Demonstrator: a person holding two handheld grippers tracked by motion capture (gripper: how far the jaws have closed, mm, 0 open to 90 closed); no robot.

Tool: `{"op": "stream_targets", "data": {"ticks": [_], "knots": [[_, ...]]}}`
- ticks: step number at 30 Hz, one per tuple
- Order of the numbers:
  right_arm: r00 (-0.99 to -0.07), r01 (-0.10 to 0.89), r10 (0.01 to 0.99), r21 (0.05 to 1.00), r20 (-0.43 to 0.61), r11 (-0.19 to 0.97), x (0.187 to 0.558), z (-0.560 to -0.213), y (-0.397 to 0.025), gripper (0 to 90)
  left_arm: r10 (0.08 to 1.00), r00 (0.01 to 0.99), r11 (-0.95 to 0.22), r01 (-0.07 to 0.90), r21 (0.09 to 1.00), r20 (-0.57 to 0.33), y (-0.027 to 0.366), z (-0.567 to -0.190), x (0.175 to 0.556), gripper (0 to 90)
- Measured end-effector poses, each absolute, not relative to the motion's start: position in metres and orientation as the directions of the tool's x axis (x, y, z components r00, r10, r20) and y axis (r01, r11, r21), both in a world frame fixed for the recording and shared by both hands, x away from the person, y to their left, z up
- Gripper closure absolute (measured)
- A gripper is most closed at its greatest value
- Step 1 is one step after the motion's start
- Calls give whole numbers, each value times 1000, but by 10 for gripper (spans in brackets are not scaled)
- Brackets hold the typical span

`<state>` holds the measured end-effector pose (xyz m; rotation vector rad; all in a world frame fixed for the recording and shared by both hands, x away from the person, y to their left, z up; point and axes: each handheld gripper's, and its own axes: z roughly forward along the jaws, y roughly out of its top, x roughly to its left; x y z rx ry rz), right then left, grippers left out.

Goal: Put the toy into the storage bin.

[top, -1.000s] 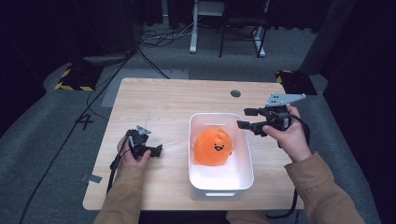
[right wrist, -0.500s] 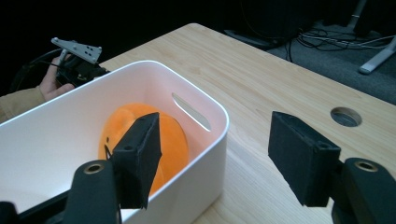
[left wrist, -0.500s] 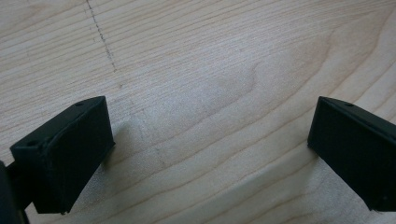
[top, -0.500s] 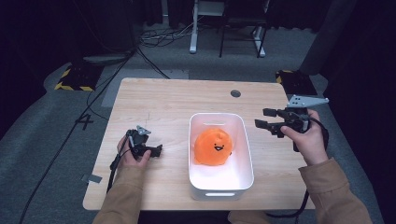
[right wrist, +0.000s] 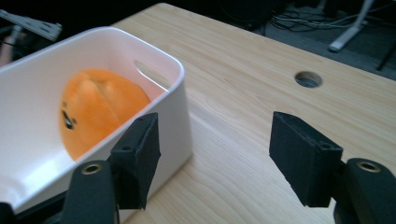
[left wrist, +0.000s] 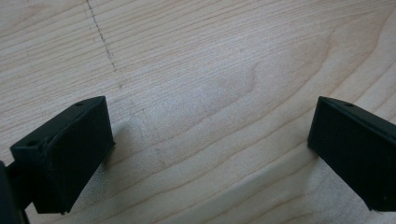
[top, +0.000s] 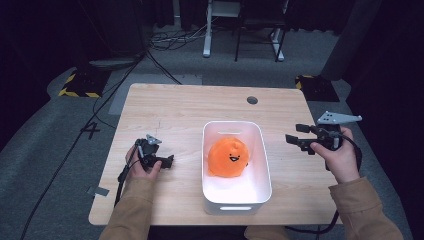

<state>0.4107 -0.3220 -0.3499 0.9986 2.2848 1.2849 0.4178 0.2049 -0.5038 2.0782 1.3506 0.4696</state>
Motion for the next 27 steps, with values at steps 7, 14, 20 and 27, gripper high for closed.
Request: {"op": "stream_targets", "data": {"ticks": [7, 14, 20, 27], "knots": [[-656, 445, 755, 820, 23, 361, 408, -366, -330, 329, 909, 417, -296, 693, 657, -31, 205, -504, 418, 4], [-628, 508, 776, 787, 61, 349, 409, -389, -339, 319, 909, 417, -295, 693, 658, -31, 205, -504, 418, 4], [-572, 566, 817, 759, 79, 323, 409, -411, -345, 286, 908, 417, -294, 692, 659, -33, 205, -504, 418, 4], [-547, 621, 833, 709, 86, 335, 408, -439, -352, 266, 908, 417, -294, 692, 659, -32, 205, -504, 418, 4]]}}
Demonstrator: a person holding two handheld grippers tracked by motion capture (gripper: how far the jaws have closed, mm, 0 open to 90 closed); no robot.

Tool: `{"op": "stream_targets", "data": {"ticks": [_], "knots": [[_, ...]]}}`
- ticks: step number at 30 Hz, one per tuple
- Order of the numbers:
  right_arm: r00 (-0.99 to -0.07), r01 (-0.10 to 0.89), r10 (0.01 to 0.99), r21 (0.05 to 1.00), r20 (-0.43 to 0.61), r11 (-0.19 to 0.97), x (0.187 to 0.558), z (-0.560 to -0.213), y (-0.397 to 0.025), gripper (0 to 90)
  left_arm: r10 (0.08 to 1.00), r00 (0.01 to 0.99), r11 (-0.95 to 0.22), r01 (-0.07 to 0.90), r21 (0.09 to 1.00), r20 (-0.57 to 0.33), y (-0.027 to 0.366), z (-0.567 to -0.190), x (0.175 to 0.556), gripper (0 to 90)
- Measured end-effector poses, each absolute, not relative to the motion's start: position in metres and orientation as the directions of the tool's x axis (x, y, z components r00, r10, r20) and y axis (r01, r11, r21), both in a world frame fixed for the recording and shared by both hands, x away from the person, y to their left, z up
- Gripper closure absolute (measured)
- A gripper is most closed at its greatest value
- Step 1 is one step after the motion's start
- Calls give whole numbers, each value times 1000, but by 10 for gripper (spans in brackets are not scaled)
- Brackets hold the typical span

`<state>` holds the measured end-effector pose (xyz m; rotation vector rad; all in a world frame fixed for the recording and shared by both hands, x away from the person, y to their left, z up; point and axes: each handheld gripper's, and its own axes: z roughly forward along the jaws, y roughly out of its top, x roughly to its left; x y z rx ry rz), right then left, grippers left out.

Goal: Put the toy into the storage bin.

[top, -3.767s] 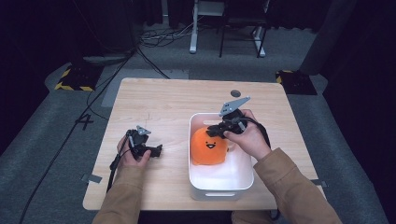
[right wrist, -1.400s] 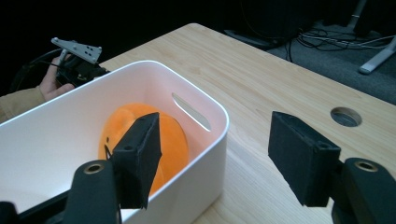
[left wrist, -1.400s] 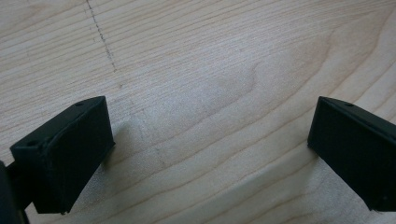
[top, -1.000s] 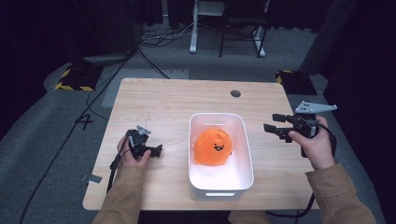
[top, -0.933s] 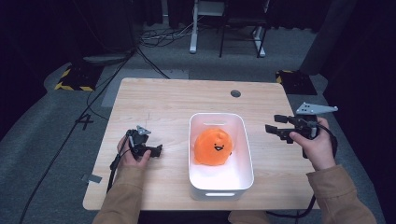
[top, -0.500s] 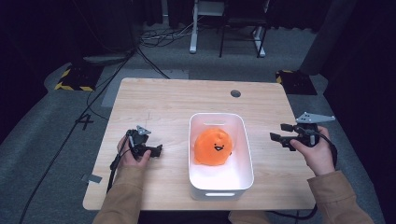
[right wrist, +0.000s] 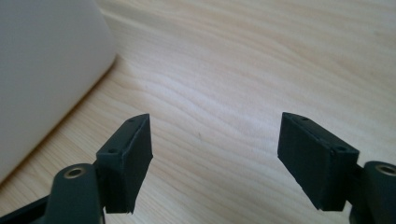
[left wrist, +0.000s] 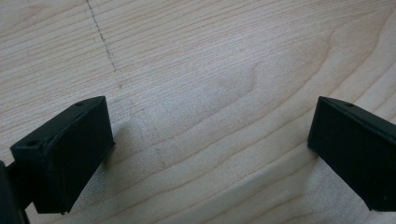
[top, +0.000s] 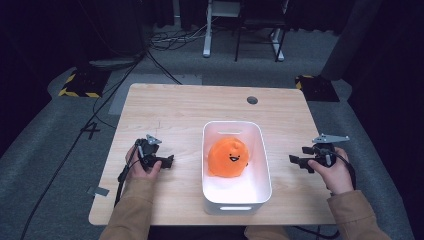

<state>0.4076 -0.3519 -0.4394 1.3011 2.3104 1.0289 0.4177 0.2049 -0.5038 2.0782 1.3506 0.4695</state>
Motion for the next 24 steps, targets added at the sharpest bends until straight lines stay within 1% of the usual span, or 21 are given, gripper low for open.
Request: {"op": "stream_targets", "data": {"ticks": [2, 4, 6, 14, 17, 19, 20, 22, 24], "knots": [[-532, 638, 843, 689, 72, 344, 407, -447, -353, 243, 908, 417, -294, 692, 659, -33, 205, -504, 418, 4], [-526, 668, 848, 649, 66, 364, 406, -457, -353, 231, 908, 417, -295, 692, 659, -32, 205, -504, 418, 4], [-522, 676, 851, 640, 65, 366, 405, -466, -353, 228, 908, 417, -294, 692, 659, -33, 205, -504, 418, 4], [-515, 677, 856, 634, 46, 374, 399, -484, -356, 220, 908, 417, -295, 692, 659, -32, 205, -504, 418, 4], [-512, 666, 858, 648, 36, 370, 397, -490, -357, 198, 908, 417, -295, 692, 659, -32, 205, -504, 418, 4], [-509, 646, 861, 668, 17, 369, 396, -493, -358, 194, 908, 417, -295, 693, 659, -33, 205, -504, 418, 4], [-512, 631, 859, 679, 1, 376, 394, -495, -358, 176, 908, 417, -294, 692, 659, -33, 205, -504, 418, 4], [-500, 596, 866, 721, -12, 354, 391, -501, -359, 130, 909, 417, -295, 692, 659, -31, 205, -504, 418, 4], [-492, 583, 871, 739, -9, 337, 388, -504, -358, 131, 908, 417, -295, 692, 659, -32, 205, -504, 418, 4]]}}
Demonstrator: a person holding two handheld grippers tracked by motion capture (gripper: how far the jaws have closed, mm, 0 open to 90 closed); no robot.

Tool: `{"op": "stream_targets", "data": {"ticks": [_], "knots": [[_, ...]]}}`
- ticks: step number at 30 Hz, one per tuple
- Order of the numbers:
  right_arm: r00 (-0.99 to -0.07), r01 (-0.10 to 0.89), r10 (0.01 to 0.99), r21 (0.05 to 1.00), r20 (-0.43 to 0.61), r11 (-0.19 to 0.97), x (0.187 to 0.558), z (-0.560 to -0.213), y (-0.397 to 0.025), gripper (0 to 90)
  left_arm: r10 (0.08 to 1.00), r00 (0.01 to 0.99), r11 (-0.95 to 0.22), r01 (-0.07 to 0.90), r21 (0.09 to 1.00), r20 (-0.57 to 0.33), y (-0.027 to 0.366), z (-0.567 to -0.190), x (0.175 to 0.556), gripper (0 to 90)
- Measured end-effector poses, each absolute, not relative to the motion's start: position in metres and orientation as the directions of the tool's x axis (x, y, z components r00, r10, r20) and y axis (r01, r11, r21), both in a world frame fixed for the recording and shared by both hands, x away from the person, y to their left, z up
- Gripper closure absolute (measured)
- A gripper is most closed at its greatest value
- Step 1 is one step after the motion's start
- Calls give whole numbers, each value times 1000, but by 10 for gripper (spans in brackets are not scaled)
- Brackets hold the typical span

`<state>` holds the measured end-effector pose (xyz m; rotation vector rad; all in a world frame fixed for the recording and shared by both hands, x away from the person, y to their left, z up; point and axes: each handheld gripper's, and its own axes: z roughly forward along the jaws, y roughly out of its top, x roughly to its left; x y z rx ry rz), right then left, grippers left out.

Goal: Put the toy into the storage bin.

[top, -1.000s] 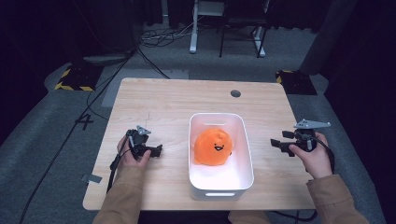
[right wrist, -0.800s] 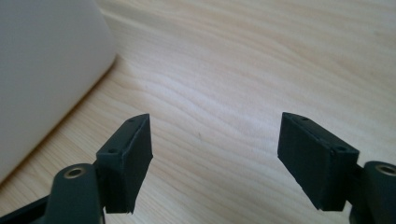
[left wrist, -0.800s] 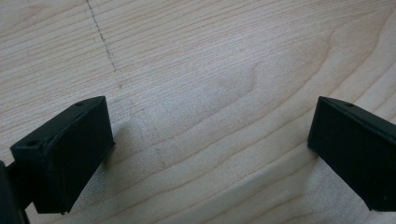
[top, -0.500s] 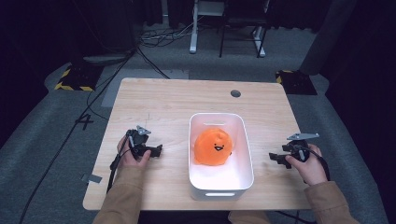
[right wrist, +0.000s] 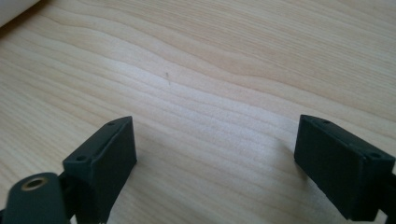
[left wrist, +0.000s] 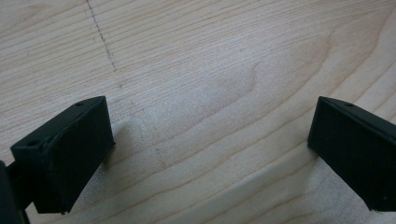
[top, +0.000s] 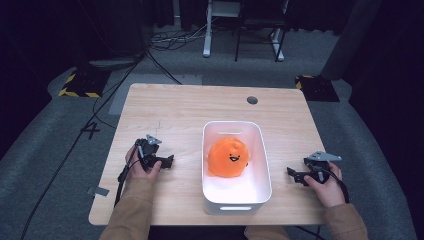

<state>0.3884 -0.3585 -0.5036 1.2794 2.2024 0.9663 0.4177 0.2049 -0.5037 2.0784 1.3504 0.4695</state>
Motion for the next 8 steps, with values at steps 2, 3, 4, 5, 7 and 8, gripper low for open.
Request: {"op": "stream_targets", "data": {"ticks": [2, 3, 4, 5, 7, 8], "knots": [[-506, 579, 863, 737, -11, 348, 387, -503, -361, 129, 908, 417, -294, 693, 659, -33, 205, -504, 418, 4], [-507, 577, 862, 737, -15, 352, 387, -504, -361, 127, 908, 417, -294, 692, 659, -32, 205, -504, 418, 4], [-507, 576, 862, 737, -16, 353, 387, -504, -361, 127, 909, 416, -294, 692, 659, -31, 205, -504, 418, 5], [-507, 577, 862, 737, -14, 352, 387, -504, -361, 127, 911, 412, -294, 693, 658, -27, 205, -504, 417, 5], [-505, 578, 863, 739, -11, 347, 386, -504, -361, 127, 912, 409, -293, 695, 657, -27, 204, -503, 416, 6], [-503, 579, 864, 737, -12, 348, 386, -503, -361, 127, 913, 407, -289, 698, 655, -31, 204, -503, 416, 6]]}}
